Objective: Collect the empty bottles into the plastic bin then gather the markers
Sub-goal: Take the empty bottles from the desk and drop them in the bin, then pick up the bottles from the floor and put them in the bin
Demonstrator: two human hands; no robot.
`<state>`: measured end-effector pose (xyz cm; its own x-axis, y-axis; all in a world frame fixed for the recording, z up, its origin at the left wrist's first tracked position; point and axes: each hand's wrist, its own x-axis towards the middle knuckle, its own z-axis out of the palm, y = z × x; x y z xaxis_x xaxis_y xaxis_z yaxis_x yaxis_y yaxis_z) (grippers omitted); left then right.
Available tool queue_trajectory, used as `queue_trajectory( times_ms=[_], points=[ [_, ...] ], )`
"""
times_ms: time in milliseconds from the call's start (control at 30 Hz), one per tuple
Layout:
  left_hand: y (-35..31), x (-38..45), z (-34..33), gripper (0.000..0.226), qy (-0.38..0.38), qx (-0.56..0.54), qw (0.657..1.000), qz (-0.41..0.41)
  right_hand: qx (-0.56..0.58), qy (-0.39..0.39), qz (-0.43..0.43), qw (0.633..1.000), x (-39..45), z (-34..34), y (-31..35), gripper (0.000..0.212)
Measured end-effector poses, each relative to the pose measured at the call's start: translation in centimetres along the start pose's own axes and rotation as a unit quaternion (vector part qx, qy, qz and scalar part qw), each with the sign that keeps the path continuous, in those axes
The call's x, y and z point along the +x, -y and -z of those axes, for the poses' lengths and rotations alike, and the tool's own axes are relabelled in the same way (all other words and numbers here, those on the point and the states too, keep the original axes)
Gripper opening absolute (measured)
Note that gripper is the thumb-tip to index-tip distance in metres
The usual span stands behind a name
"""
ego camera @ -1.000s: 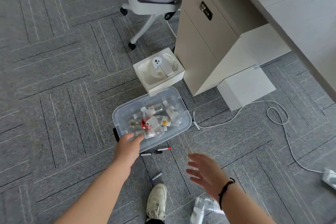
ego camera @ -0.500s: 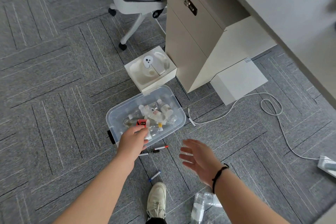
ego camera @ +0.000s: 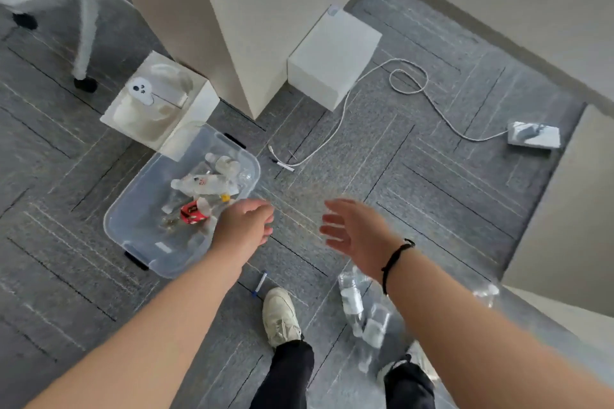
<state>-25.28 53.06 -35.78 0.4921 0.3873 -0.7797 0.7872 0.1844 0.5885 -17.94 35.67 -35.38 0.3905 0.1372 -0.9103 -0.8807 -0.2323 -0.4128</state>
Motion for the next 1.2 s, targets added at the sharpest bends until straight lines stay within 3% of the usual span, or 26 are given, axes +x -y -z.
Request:
queue_trajectory(
  times_ms=[167,267,333,433,533,733,900,1067,1200],
  points=[
    [3.2,-2.1,-8.9,0.007,0.069,0.099,0.993,-0.014,0.042,-0.063,-0.018,0.997,0.0,9.4,-6.4,0.029],
    [6.8,-2.9,-13.5,0.009,0.077,0.123,0.989,0.004,0.041,-0.076,-0.025,0.996,0.0,14.2,-10.9,0.012],
    [10.2,-2.8,-16.7,0.006,0.081,0.147,0.986,0.018,0.027,-0.091,-0.028,0.995,1.2,17.5,-14.6,0.011],
    [15.8,-1.4,-20.8,0.008,0.084,0.182,0.979,0.04,0.007,-0.11,-0.039,0.993,4.4,21.2,-20.7,0.043],
    [21.7,1.6,-24.6,0.018,0.074,0.213,0.972,0.065,-0.001,-0.128,-0.073,0.989,8.8,23.8,-27.0,0.054],
    [32.2,9.6,-29.8,0.027,0.046,0.284,0.952,0.11,-0.042,-0.159,-0.132,0.978,19.3,25.6,-37.7,0.065],
    [38.3,15.0,-32.5,0.072,0.017,0.31,0.941,0.133,-0.11,-0.158,-0.136,0.972,26.3,24.3,-43.0,0.08],
    [41.2,17.1,-33.4,0.052,0.033,0.291,0.945,0.147,-0.145,-0.167,-0.123,0.967,29.0,23.5,-44.5,0.071],
    [38.9,15.0,-32.5,0.039,0.058,0.249,0.958,0.13,-0.126,-0.148,-0.111,0.975,26.7,23.6,-42.2,0.073]
  ],
)
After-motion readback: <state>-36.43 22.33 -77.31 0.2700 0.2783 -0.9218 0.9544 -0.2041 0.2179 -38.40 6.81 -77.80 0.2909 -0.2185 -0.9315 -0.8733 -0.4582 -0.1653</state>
